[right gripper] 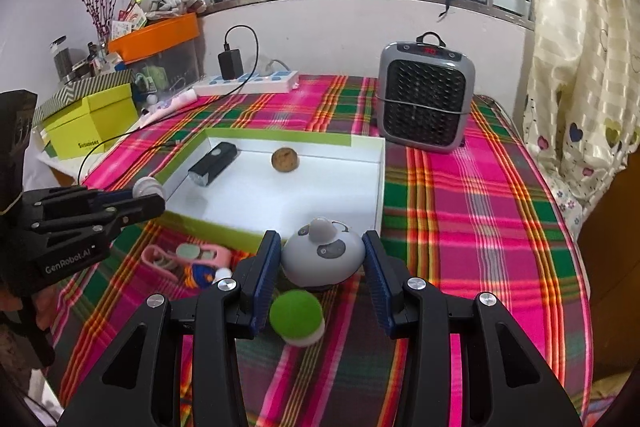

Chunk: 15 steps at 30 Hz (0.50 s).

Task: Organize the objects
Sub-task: 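Carry the white jar and the panda-face toy into the white box with both tools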

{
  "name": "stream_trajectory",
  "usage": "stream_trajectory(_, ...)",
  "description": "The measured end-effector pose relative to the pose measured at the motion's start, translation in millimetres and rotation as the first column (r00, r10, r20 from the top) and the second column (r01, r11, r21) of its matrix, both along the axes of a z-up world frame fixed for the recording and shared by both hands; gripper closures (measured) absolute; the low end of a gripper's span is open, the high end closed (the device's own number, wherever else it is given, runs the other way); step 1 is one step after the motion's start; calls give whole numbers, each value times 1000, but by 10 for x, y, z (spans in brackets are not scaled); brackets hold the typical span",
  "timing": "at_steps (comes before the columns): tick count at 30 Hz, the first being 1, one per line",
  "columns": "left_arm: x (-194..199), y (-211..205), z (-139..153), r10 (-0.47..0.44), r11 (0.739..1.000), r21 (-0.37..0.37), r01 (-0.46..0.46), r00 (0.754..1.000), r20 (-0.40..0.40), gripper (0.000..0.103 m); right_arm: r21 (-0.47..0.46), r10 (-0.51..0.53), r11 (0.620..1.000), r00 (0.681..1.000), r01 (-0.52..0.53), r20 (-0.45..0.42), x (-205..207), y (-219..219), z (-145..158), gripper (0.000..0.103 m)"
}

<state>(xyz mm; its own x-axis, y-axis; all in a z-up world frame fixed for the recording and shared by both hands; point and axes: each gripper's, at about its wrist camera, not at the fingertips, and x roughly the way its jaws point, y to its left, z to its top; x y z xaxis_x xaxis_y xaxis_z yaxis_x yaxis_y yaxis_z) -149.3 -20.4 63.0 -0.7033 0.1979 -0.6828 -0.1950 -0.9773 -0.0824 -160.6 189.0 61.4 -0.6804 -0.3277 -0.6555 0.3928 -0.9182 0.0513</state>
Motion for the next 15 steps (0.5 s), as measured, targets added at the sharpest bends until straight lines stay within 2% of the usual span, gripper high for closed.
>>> stream_trajectory(8, -314, 33, -19, -2, 1000, -6, 2, 1000, 13, 86, 4, 13, 1000, 1000, -13, 11, -316, -48, 8, 60)
stream_trajectory(15, -597, 55, -65, 3, 1000, -13, -3, 1000, 30, 86, 44, 35, 998, 999, -36, 22, -603, -132, -18, 60)
